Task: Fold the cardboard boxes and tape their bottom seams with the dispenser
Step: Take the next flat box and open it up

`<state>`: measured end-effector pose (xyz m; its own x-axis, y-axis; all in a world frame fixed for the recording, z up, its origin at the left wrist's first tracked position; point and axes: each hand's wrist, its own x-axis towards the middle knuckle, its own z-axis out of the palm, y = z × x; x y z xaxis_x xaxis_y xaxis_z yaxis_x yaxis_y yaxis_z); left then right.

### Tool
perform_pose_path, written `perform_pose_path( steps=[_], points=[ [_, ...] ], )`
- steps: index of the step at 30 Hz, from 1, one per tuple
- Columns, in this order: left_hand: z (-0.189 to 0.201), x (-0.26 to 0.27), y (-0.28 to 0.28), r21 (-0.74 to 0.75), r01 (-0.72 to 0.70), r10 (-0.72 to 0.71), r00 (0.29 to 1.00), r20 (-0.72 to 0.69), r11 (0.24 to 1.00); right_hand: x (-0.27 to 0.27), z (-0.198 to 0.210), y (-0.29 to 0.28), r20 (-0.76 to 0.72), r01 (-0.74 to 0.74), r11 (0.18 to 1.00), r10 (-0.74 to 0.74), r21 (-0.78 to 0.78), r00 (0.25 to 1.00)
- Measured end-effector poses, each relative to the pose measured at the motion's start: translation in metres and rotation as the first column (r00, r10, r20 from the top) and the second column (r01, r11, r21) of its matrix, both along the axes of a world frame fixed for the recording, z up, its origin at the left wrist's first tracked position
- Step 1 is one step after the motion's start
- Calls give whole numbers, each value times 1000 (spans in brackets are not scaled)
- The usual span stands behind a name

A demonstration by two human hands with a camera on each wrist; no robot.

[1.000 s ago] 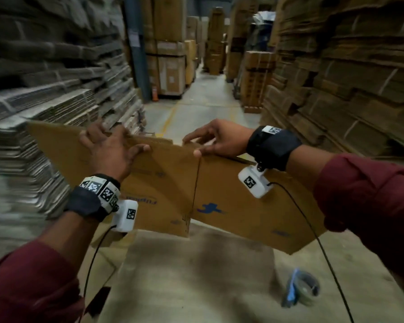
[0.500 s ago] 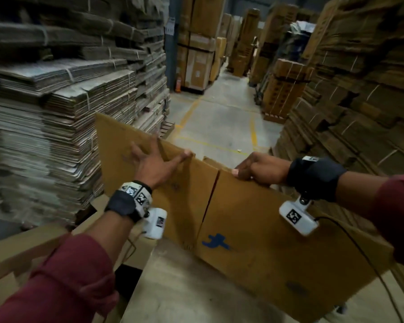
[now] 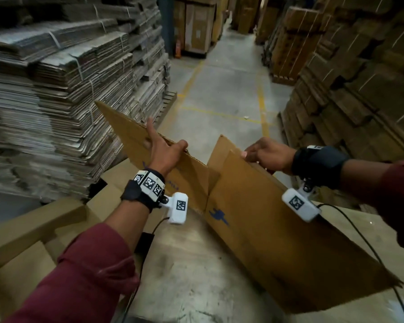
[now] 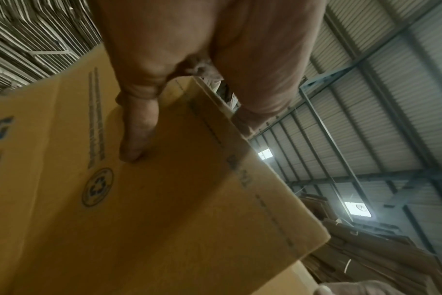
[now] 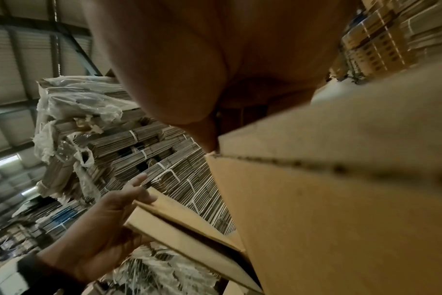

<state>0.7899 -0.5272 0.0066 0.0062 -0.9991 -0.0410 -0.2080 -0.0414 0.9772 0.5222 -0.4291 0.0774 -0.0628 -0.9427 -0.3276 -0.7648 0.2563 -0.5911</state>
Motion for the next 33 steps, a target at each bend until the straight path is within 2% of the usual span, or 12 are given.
perform_pose_path(
  steps=[4,7,9,11,13,17,21,26,29,33],
  points=[
    [13,-5,-12,-3,68,-68,998,16,998,-13,19,-9,-127,4,993,-19,-117,992],
    [22,-3,-19,-10,97,-97,995,-14,995,-23,37,-11,-295,-4,978,-60,-211,953],
    [30,-5,-20,-51,86,-87,996,-7,995,-29,48,-12,-342,11,960,-111,-280,933],
    [39,-10,-15,-81,106,-112,991,-79,991,-31,53,-13,-313,13,954,-111,-300,943],
    [45,-20,-6,5,157,-154,975,-162,988,-26,53,-11,-286,2,956,-90,-294,954],
    [37,-46,16,196,246,-227,967,-113,949,-6,41,2,-241,-18,961,-51,-277,969],
    [17,-72,39,304,280,-245,958,-148,911,9,23,11,-85,4,984,-19,-179,996],
    [10,-83,43,337,272,-178,942,-285,901,7,3,10,13,72,989,-70,-128,997],
    [11,-74,38,349,204,-92,946,-312,915,-6,5,5,-12,102,985,-105,-137,994],
    [-8,-57,14,182,-25,32,999,-37,983,-32,23,-9,-202,134,957,-188,-256,961]
  ],
)
